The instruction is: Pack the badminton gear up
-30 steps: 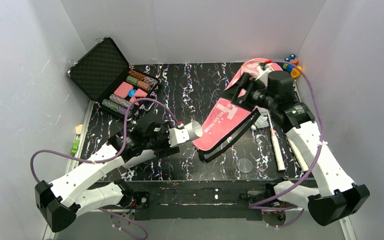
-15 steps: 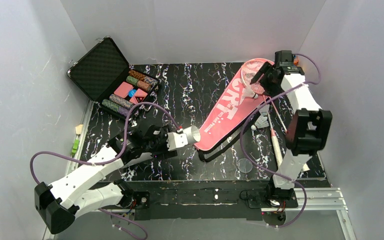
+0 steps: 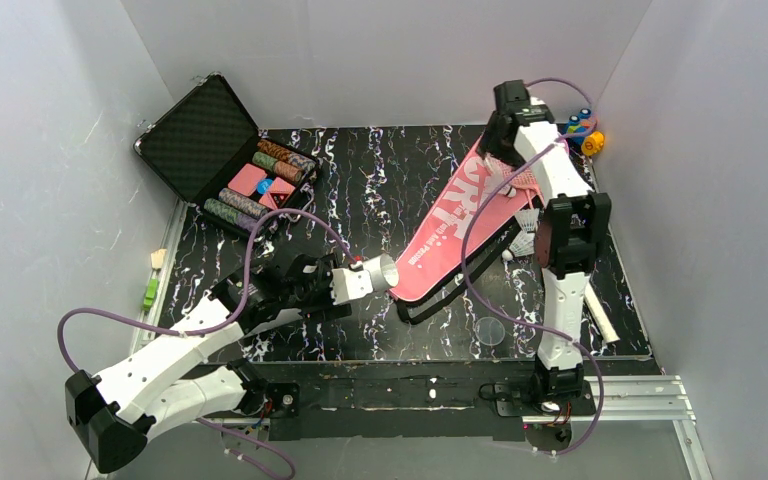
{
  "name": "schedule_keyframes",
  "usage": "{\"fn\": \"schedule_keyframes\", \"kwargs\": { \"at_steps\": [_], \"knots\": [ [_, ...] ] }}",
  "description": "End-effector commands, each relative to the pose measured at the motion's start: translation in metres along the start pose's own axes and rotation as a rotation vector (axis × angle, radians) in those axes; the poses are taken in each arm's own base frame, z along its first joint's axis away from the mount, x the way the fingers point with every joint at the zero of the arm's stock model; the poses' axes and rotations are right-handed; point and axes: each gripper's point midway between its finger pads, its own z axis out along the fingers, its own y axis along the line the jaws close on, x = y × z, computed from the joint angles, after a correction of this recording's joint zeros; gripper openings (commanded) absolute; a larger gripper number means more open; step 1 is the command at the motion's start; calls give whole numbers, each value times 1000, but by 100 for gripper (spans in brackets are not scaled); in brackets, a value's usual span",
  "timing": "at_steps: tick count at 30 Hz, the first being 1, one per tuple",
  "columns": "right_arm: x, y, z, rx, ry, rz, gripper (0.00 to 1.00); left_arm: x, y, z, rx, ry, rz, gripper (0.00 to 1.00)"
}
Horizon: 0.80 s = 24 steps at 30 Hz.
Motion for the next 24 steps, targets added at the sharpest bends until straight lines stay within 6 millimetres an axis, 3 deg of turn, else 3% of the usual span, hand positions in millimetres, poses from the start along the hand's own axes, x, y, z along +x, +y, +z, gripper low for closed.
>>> {"fn": "schedule_keyframes", "kwargs": {
  "at_steps": [1,24],
  "knots": [
    [15,-6,8,158,-1,-126,77,-7,4,-5,-25,-31,4,48],
    [37,-18,40,305,-8,-276,61,-7,6,-8,-40,-36,9,48]
  ]
}}
